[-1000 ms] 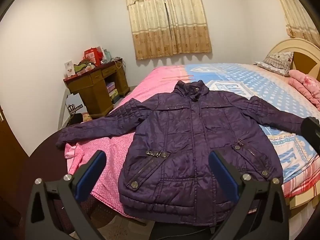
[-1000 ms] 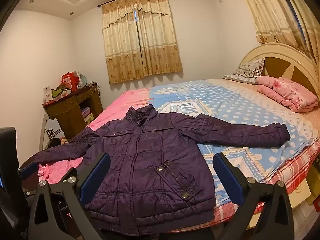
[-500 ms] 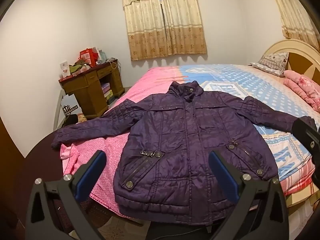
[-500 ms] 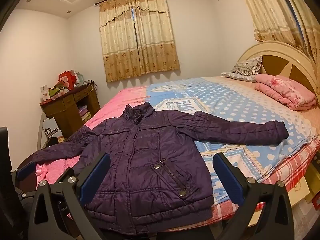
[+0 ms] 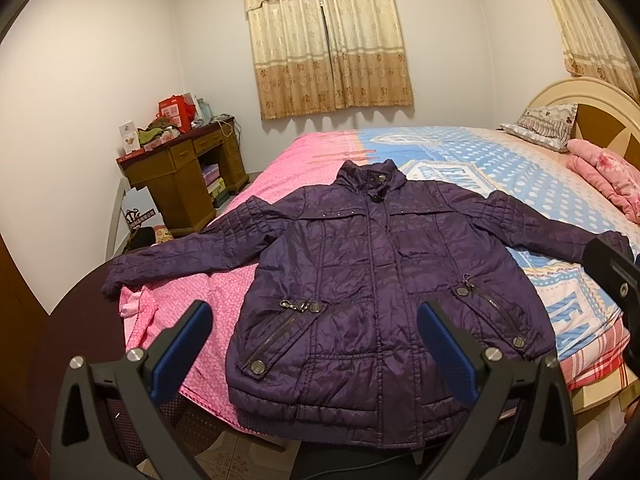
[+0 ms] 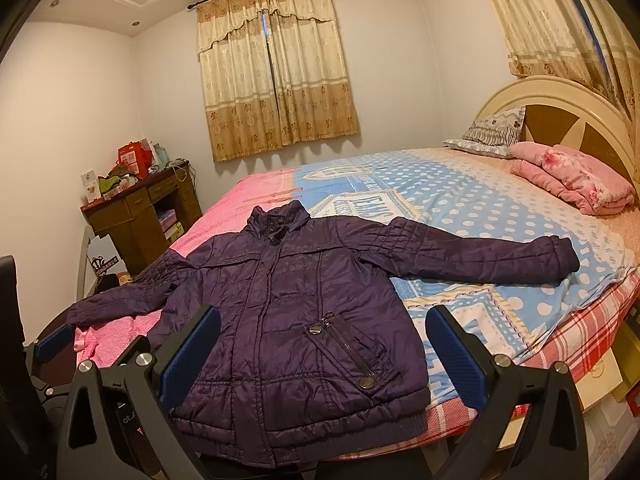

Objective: Fold large clothes

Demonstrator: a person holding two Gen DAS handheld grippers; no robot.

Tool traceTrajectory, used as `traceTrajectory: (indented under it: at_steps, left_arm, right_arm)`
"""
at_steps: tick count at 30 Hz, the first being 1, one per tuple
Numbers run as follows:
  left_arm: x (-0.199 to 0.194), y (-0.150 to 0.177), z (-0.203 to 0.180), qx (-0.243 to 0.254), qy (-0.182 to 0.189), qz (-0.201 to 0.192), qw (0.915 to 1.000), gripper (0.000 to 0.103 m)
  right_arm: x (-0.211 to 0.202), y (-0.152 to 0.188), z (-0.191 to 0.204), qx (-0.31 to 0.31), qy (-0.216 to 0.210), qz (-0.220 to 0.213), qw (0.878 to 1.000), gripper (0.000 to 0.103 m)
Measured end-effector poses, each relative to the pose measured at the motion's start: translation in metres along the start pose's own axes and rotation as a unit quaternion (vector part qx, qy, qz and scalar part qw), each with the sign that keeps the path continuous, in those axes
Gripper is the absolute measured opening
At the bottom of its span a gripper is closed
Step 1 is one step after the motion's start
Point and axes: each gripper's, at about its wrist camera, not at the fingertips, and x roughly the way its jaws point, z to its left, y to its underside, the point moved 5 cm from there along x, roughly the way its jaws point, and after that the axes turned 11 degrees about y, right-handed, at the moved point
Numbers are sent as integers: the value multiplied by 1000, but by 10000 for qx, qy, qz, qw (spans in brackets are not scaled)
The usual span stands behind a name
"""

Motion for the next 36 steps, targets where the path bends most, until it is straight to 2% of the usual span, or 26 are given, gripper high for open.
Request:
traceTrajectory:
  at_steps: [36]
  left_arm:
    - [3, 5, -2, -8, 18, 35, 10000, 103]
  right_arm:
    - [0, 6, 2, 35, -34, 61, 10000, 102]
